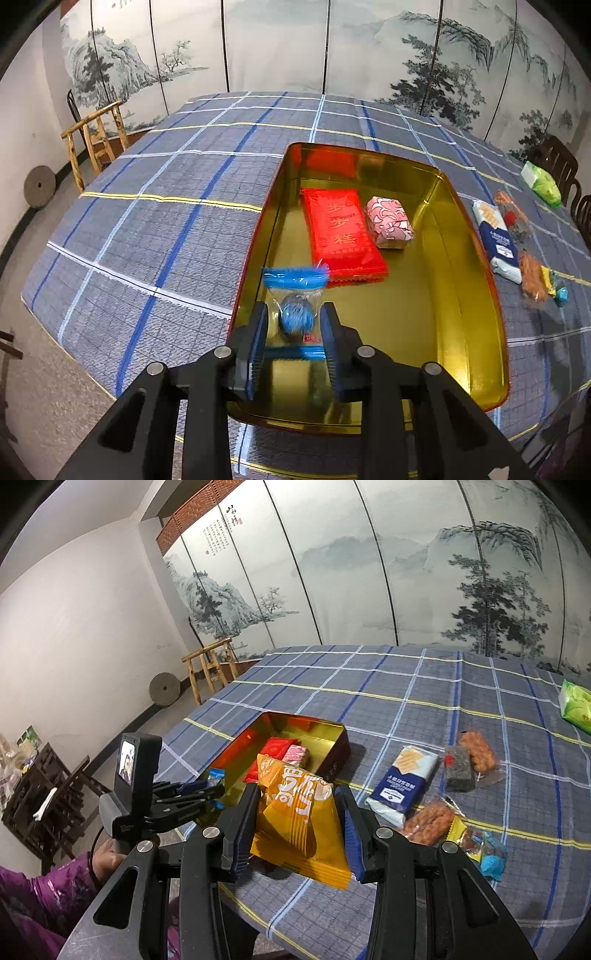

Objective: Organize snacks
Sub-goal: 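Release the blue candy into the tin with the left gripper, then lower the orange chip bag into the tin and open the right gripper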

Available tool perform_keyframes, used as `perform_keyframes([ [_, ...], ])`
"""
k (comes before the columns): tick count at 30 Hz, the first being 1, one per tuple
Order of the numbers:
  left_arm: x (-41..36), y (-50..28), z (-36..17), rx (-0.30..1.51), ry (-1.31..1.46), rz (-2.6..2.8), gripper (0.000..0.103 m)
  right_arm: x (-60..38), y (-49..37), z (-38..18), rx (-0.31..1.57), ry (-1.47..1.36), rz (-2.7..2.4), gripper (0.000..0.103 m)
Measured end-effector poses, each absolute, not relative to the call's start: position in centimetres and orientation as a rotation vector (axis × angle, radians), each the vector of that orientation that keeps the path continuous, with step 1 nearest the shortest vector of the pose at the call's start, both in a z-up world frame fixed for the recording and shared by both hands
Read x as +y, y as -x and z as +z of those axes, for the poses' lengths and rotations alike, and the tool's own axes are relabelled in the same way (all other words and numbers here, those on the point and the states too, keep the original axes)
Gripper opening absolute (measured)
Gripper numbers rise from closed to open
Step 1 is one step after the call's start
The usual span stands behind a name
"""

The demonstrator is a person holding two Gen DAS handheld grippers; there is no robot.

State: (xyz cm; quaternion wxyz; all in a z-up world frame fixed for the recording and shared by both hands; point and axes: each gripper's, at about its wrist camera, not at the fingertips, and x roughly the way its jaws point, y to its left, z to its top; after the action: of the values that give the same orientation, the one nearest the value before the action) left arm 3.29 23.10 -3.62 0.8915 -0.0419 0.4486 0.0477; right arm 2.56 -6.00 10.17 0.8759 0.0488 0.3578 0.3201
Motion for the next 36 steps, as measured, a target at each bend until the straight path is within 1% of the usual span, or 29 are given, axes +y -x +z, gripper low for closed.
perform_keyframes([
  [2,23.2,-3.3,-3.5,0.930,0.102,0.089,0.029,-5.5,-2.7,10.1,0.750,-0.099,0.675,0.043],
  [6,23.5,-2.9,-3.0,0.917,0.139,0.056,0.039,-4.3,-3.1,10.0,0.755,-0.086,0.697,0.043],
  [7,23.6,-2.7,-2.7,0.909,0.142,0.058,0.047,-4.0,-3.2,9.9,0.756,-0.084,0.703,0.043],
  [8,23.6,-2.5,-2.3,0.896,0.142,0.062,0.049,-3.6,-3.4,9.8,0.759,-0.084,0.712,0.043],
  [11,23.8,-1.6,-0.9,0.849,0.158,0.054,0.059,-2.0,-4.2,9.4,0.774,-0.087,0.747,0.043],
  [13,24.1,-0.9,0.3,0.812,0.146,0.073,0.071,-0.5,-5.0,9.0,0.786,-0.073,0.770,0.043],
  [17,25.2,0.8,2.0,0.753,0.135,0.121,0.074,2.4,-6.7,7.6,0.834,-0.084,0.824,0.043],
  [19,25.6,1.4,2.3,0.746,0.128,0.140,0.078,4.1,-7.3,6.6,0.862,-0.066,0.842,0.043],
  [20,25.7,1.6,2.3,0.747,0.126,0.146,0.078,5.0,-7.6,6.0,0.878,-0.053,0.848,0.043],
  [28,25.9,2.3,1.6,0.772,0.099,0.163,0.079,10.3,-9.4,1.2,0.988,0.020,0.850,0.043],
  [36,27.1,2.5,0.9,0.788,0.131,0.160,0.079,12.7,-9.8,-0.3,1.009,0.098,0.817,0.043],
])
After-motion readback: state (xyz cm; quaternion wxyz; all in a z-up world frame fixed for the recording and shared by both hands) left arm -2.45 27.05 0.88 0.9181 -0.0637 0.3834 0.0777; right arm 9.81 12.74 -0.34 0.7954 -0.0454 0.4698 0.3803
